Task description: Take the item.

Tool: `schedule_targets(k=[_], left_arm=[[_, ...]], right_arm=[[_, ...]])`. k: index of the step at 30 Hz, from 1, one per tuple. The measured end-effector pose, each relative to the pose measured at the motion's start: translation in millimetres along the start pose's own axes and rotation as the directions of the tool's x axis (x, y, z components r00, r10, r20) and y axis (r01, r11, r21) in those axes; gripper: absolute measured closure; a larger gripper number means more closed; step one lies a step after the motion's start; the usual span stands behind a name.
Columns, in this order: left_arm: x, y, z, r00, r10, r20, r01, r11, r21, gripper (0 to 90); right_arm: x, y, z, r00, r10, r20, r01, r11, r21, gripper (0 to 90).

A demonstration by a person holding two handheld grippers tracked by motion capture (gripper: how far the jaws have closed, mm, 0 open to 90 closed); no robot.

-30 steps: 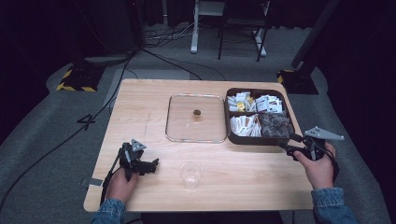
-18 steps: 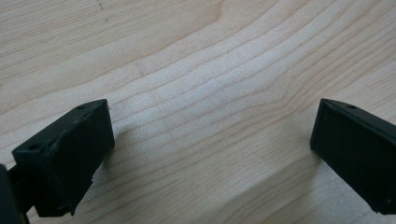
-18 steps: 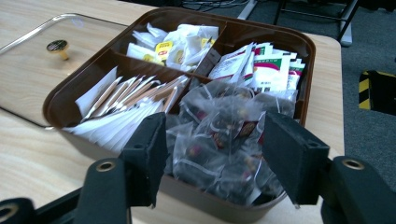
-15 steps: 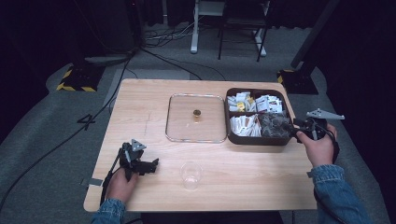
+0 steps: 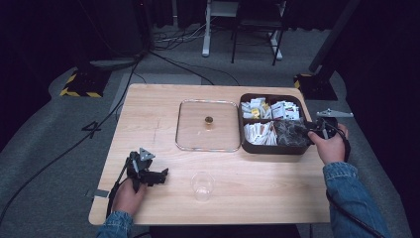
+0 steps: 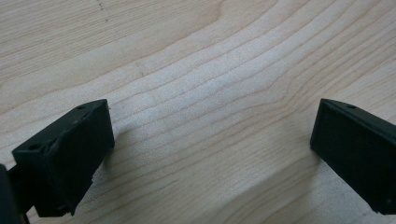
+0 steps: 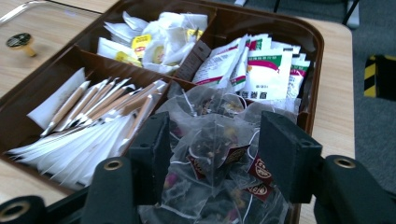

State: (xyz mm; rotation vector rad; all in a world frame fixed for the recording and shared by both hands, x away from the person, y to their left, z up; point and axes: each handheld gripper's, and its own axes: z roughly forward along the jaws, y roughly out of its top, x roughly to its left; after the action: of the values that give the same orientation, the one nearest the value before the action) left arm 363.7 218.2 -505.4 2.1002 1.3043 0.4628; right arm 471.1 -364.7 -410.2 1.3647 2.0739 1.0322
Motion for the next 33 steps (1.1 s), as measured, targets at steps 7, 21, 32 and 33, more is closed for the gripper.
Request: schedule_targets(k=[7, 21, 32, 33], left_arm=[[0.0, 0.0, 0.0, 1.0000, 0.000, 0.000, 0.000, 1.0000, 0.000, 0.0], [0.0, 0.0, 0.0, 1.0000, 0.000, 0.000, 0.000, 1.0000, 0.000, 0.0], [0.0, 0.0, 0.0, 1.0000, 0.000, 0.001, 0.000, 1.0000, 0.000, 0.0], [0.0, 0.0, 0.0, 1.0000, 0.000, 0.001, 0.000, 1.0000, 0.000, 0.0]], right_arm=[[-3.3, -3.4, 17.5, 1.0000, 0.009, -0.002, -0.009, 0.999, 0.046, 44.9], [-2.7, -7.9, 35.3, 0.9980, -0.058, 0.022, 0.056, 0.993, 0.102, 61.2], [5.1, -8.9, 45.3, 0.9912, -0.131, 0.018, 0.128, 0.985, 0.120, 71.9], [5.1, -8.9, 45.3, 0.9912, -0.131, 0.018, 0.128, 0.985, 0.120, 71.9]])
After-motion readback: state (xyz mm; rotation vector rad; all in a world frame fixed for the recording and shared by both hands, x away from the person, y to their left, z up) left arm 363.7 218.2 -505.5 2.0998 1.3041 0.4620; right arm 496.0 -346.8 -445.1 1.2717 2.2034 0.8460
